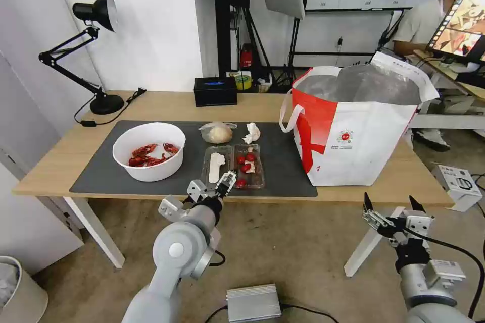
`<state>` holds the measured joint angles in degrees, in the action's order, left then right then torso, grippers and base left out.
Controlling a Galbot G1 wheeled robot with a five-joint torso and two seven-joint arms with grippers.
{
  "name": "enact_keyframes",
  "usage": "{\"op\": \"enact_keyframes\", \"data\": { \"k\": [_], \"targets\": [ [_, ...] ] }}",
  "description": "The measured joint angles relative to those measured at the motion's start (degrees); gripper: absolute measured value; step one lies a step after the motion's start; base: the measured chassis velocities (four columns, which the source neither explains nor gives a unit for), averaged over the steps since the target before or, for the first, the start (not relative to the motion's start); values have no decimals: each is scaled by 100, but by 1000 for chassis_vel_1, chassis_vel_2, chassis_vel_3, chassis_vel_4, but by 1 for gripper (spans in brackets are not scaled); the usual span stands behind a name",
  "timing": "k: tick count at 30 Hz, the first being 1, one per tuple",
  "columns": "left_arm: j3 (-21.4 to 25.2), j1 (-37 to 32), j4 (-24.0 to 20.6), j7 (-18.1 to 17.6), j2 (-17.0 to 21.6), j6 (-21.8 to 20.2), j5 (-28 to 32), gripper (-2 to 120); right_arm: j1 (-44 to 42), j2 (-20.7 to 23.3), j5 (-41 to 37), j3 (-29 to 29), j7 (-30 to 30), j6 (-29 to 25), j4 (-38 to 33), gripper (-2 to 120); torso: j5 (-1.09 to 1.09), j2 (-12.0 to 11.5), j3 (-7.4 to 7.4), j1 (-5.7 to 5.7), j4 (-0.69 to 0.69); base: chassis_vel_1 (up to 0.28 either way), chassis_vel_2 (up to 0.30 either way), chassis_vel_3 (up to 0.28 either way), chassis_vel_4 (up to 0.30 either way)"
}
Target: Pick up the trash from the table and place it into the takeout bag.
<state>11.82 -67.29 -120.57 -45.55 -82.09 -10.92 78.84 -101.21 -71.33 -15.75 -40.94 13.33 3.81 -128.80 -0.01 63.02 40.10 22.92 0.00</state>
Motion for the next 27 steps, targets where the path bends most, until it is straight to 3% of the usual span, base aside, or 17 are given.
{"op": "enact_keyframes", "data": {
  "k": [11, 27],
  "targets": [
    [76, -50, 52, 173, 16, 182, -126, 100, -1, -46, 1, 49, -8, -107, 84, 100, 0, 0, 0, 0, -1, 0, 0, 0, 0],
    [119, -147, 200, 895, -181, 481, -440, 100, -7, -155, 24, 156, -42, -275, 268, 100, 0, 0, 0, 0, -1, 0, 0, 0, 0]
  ]
}}
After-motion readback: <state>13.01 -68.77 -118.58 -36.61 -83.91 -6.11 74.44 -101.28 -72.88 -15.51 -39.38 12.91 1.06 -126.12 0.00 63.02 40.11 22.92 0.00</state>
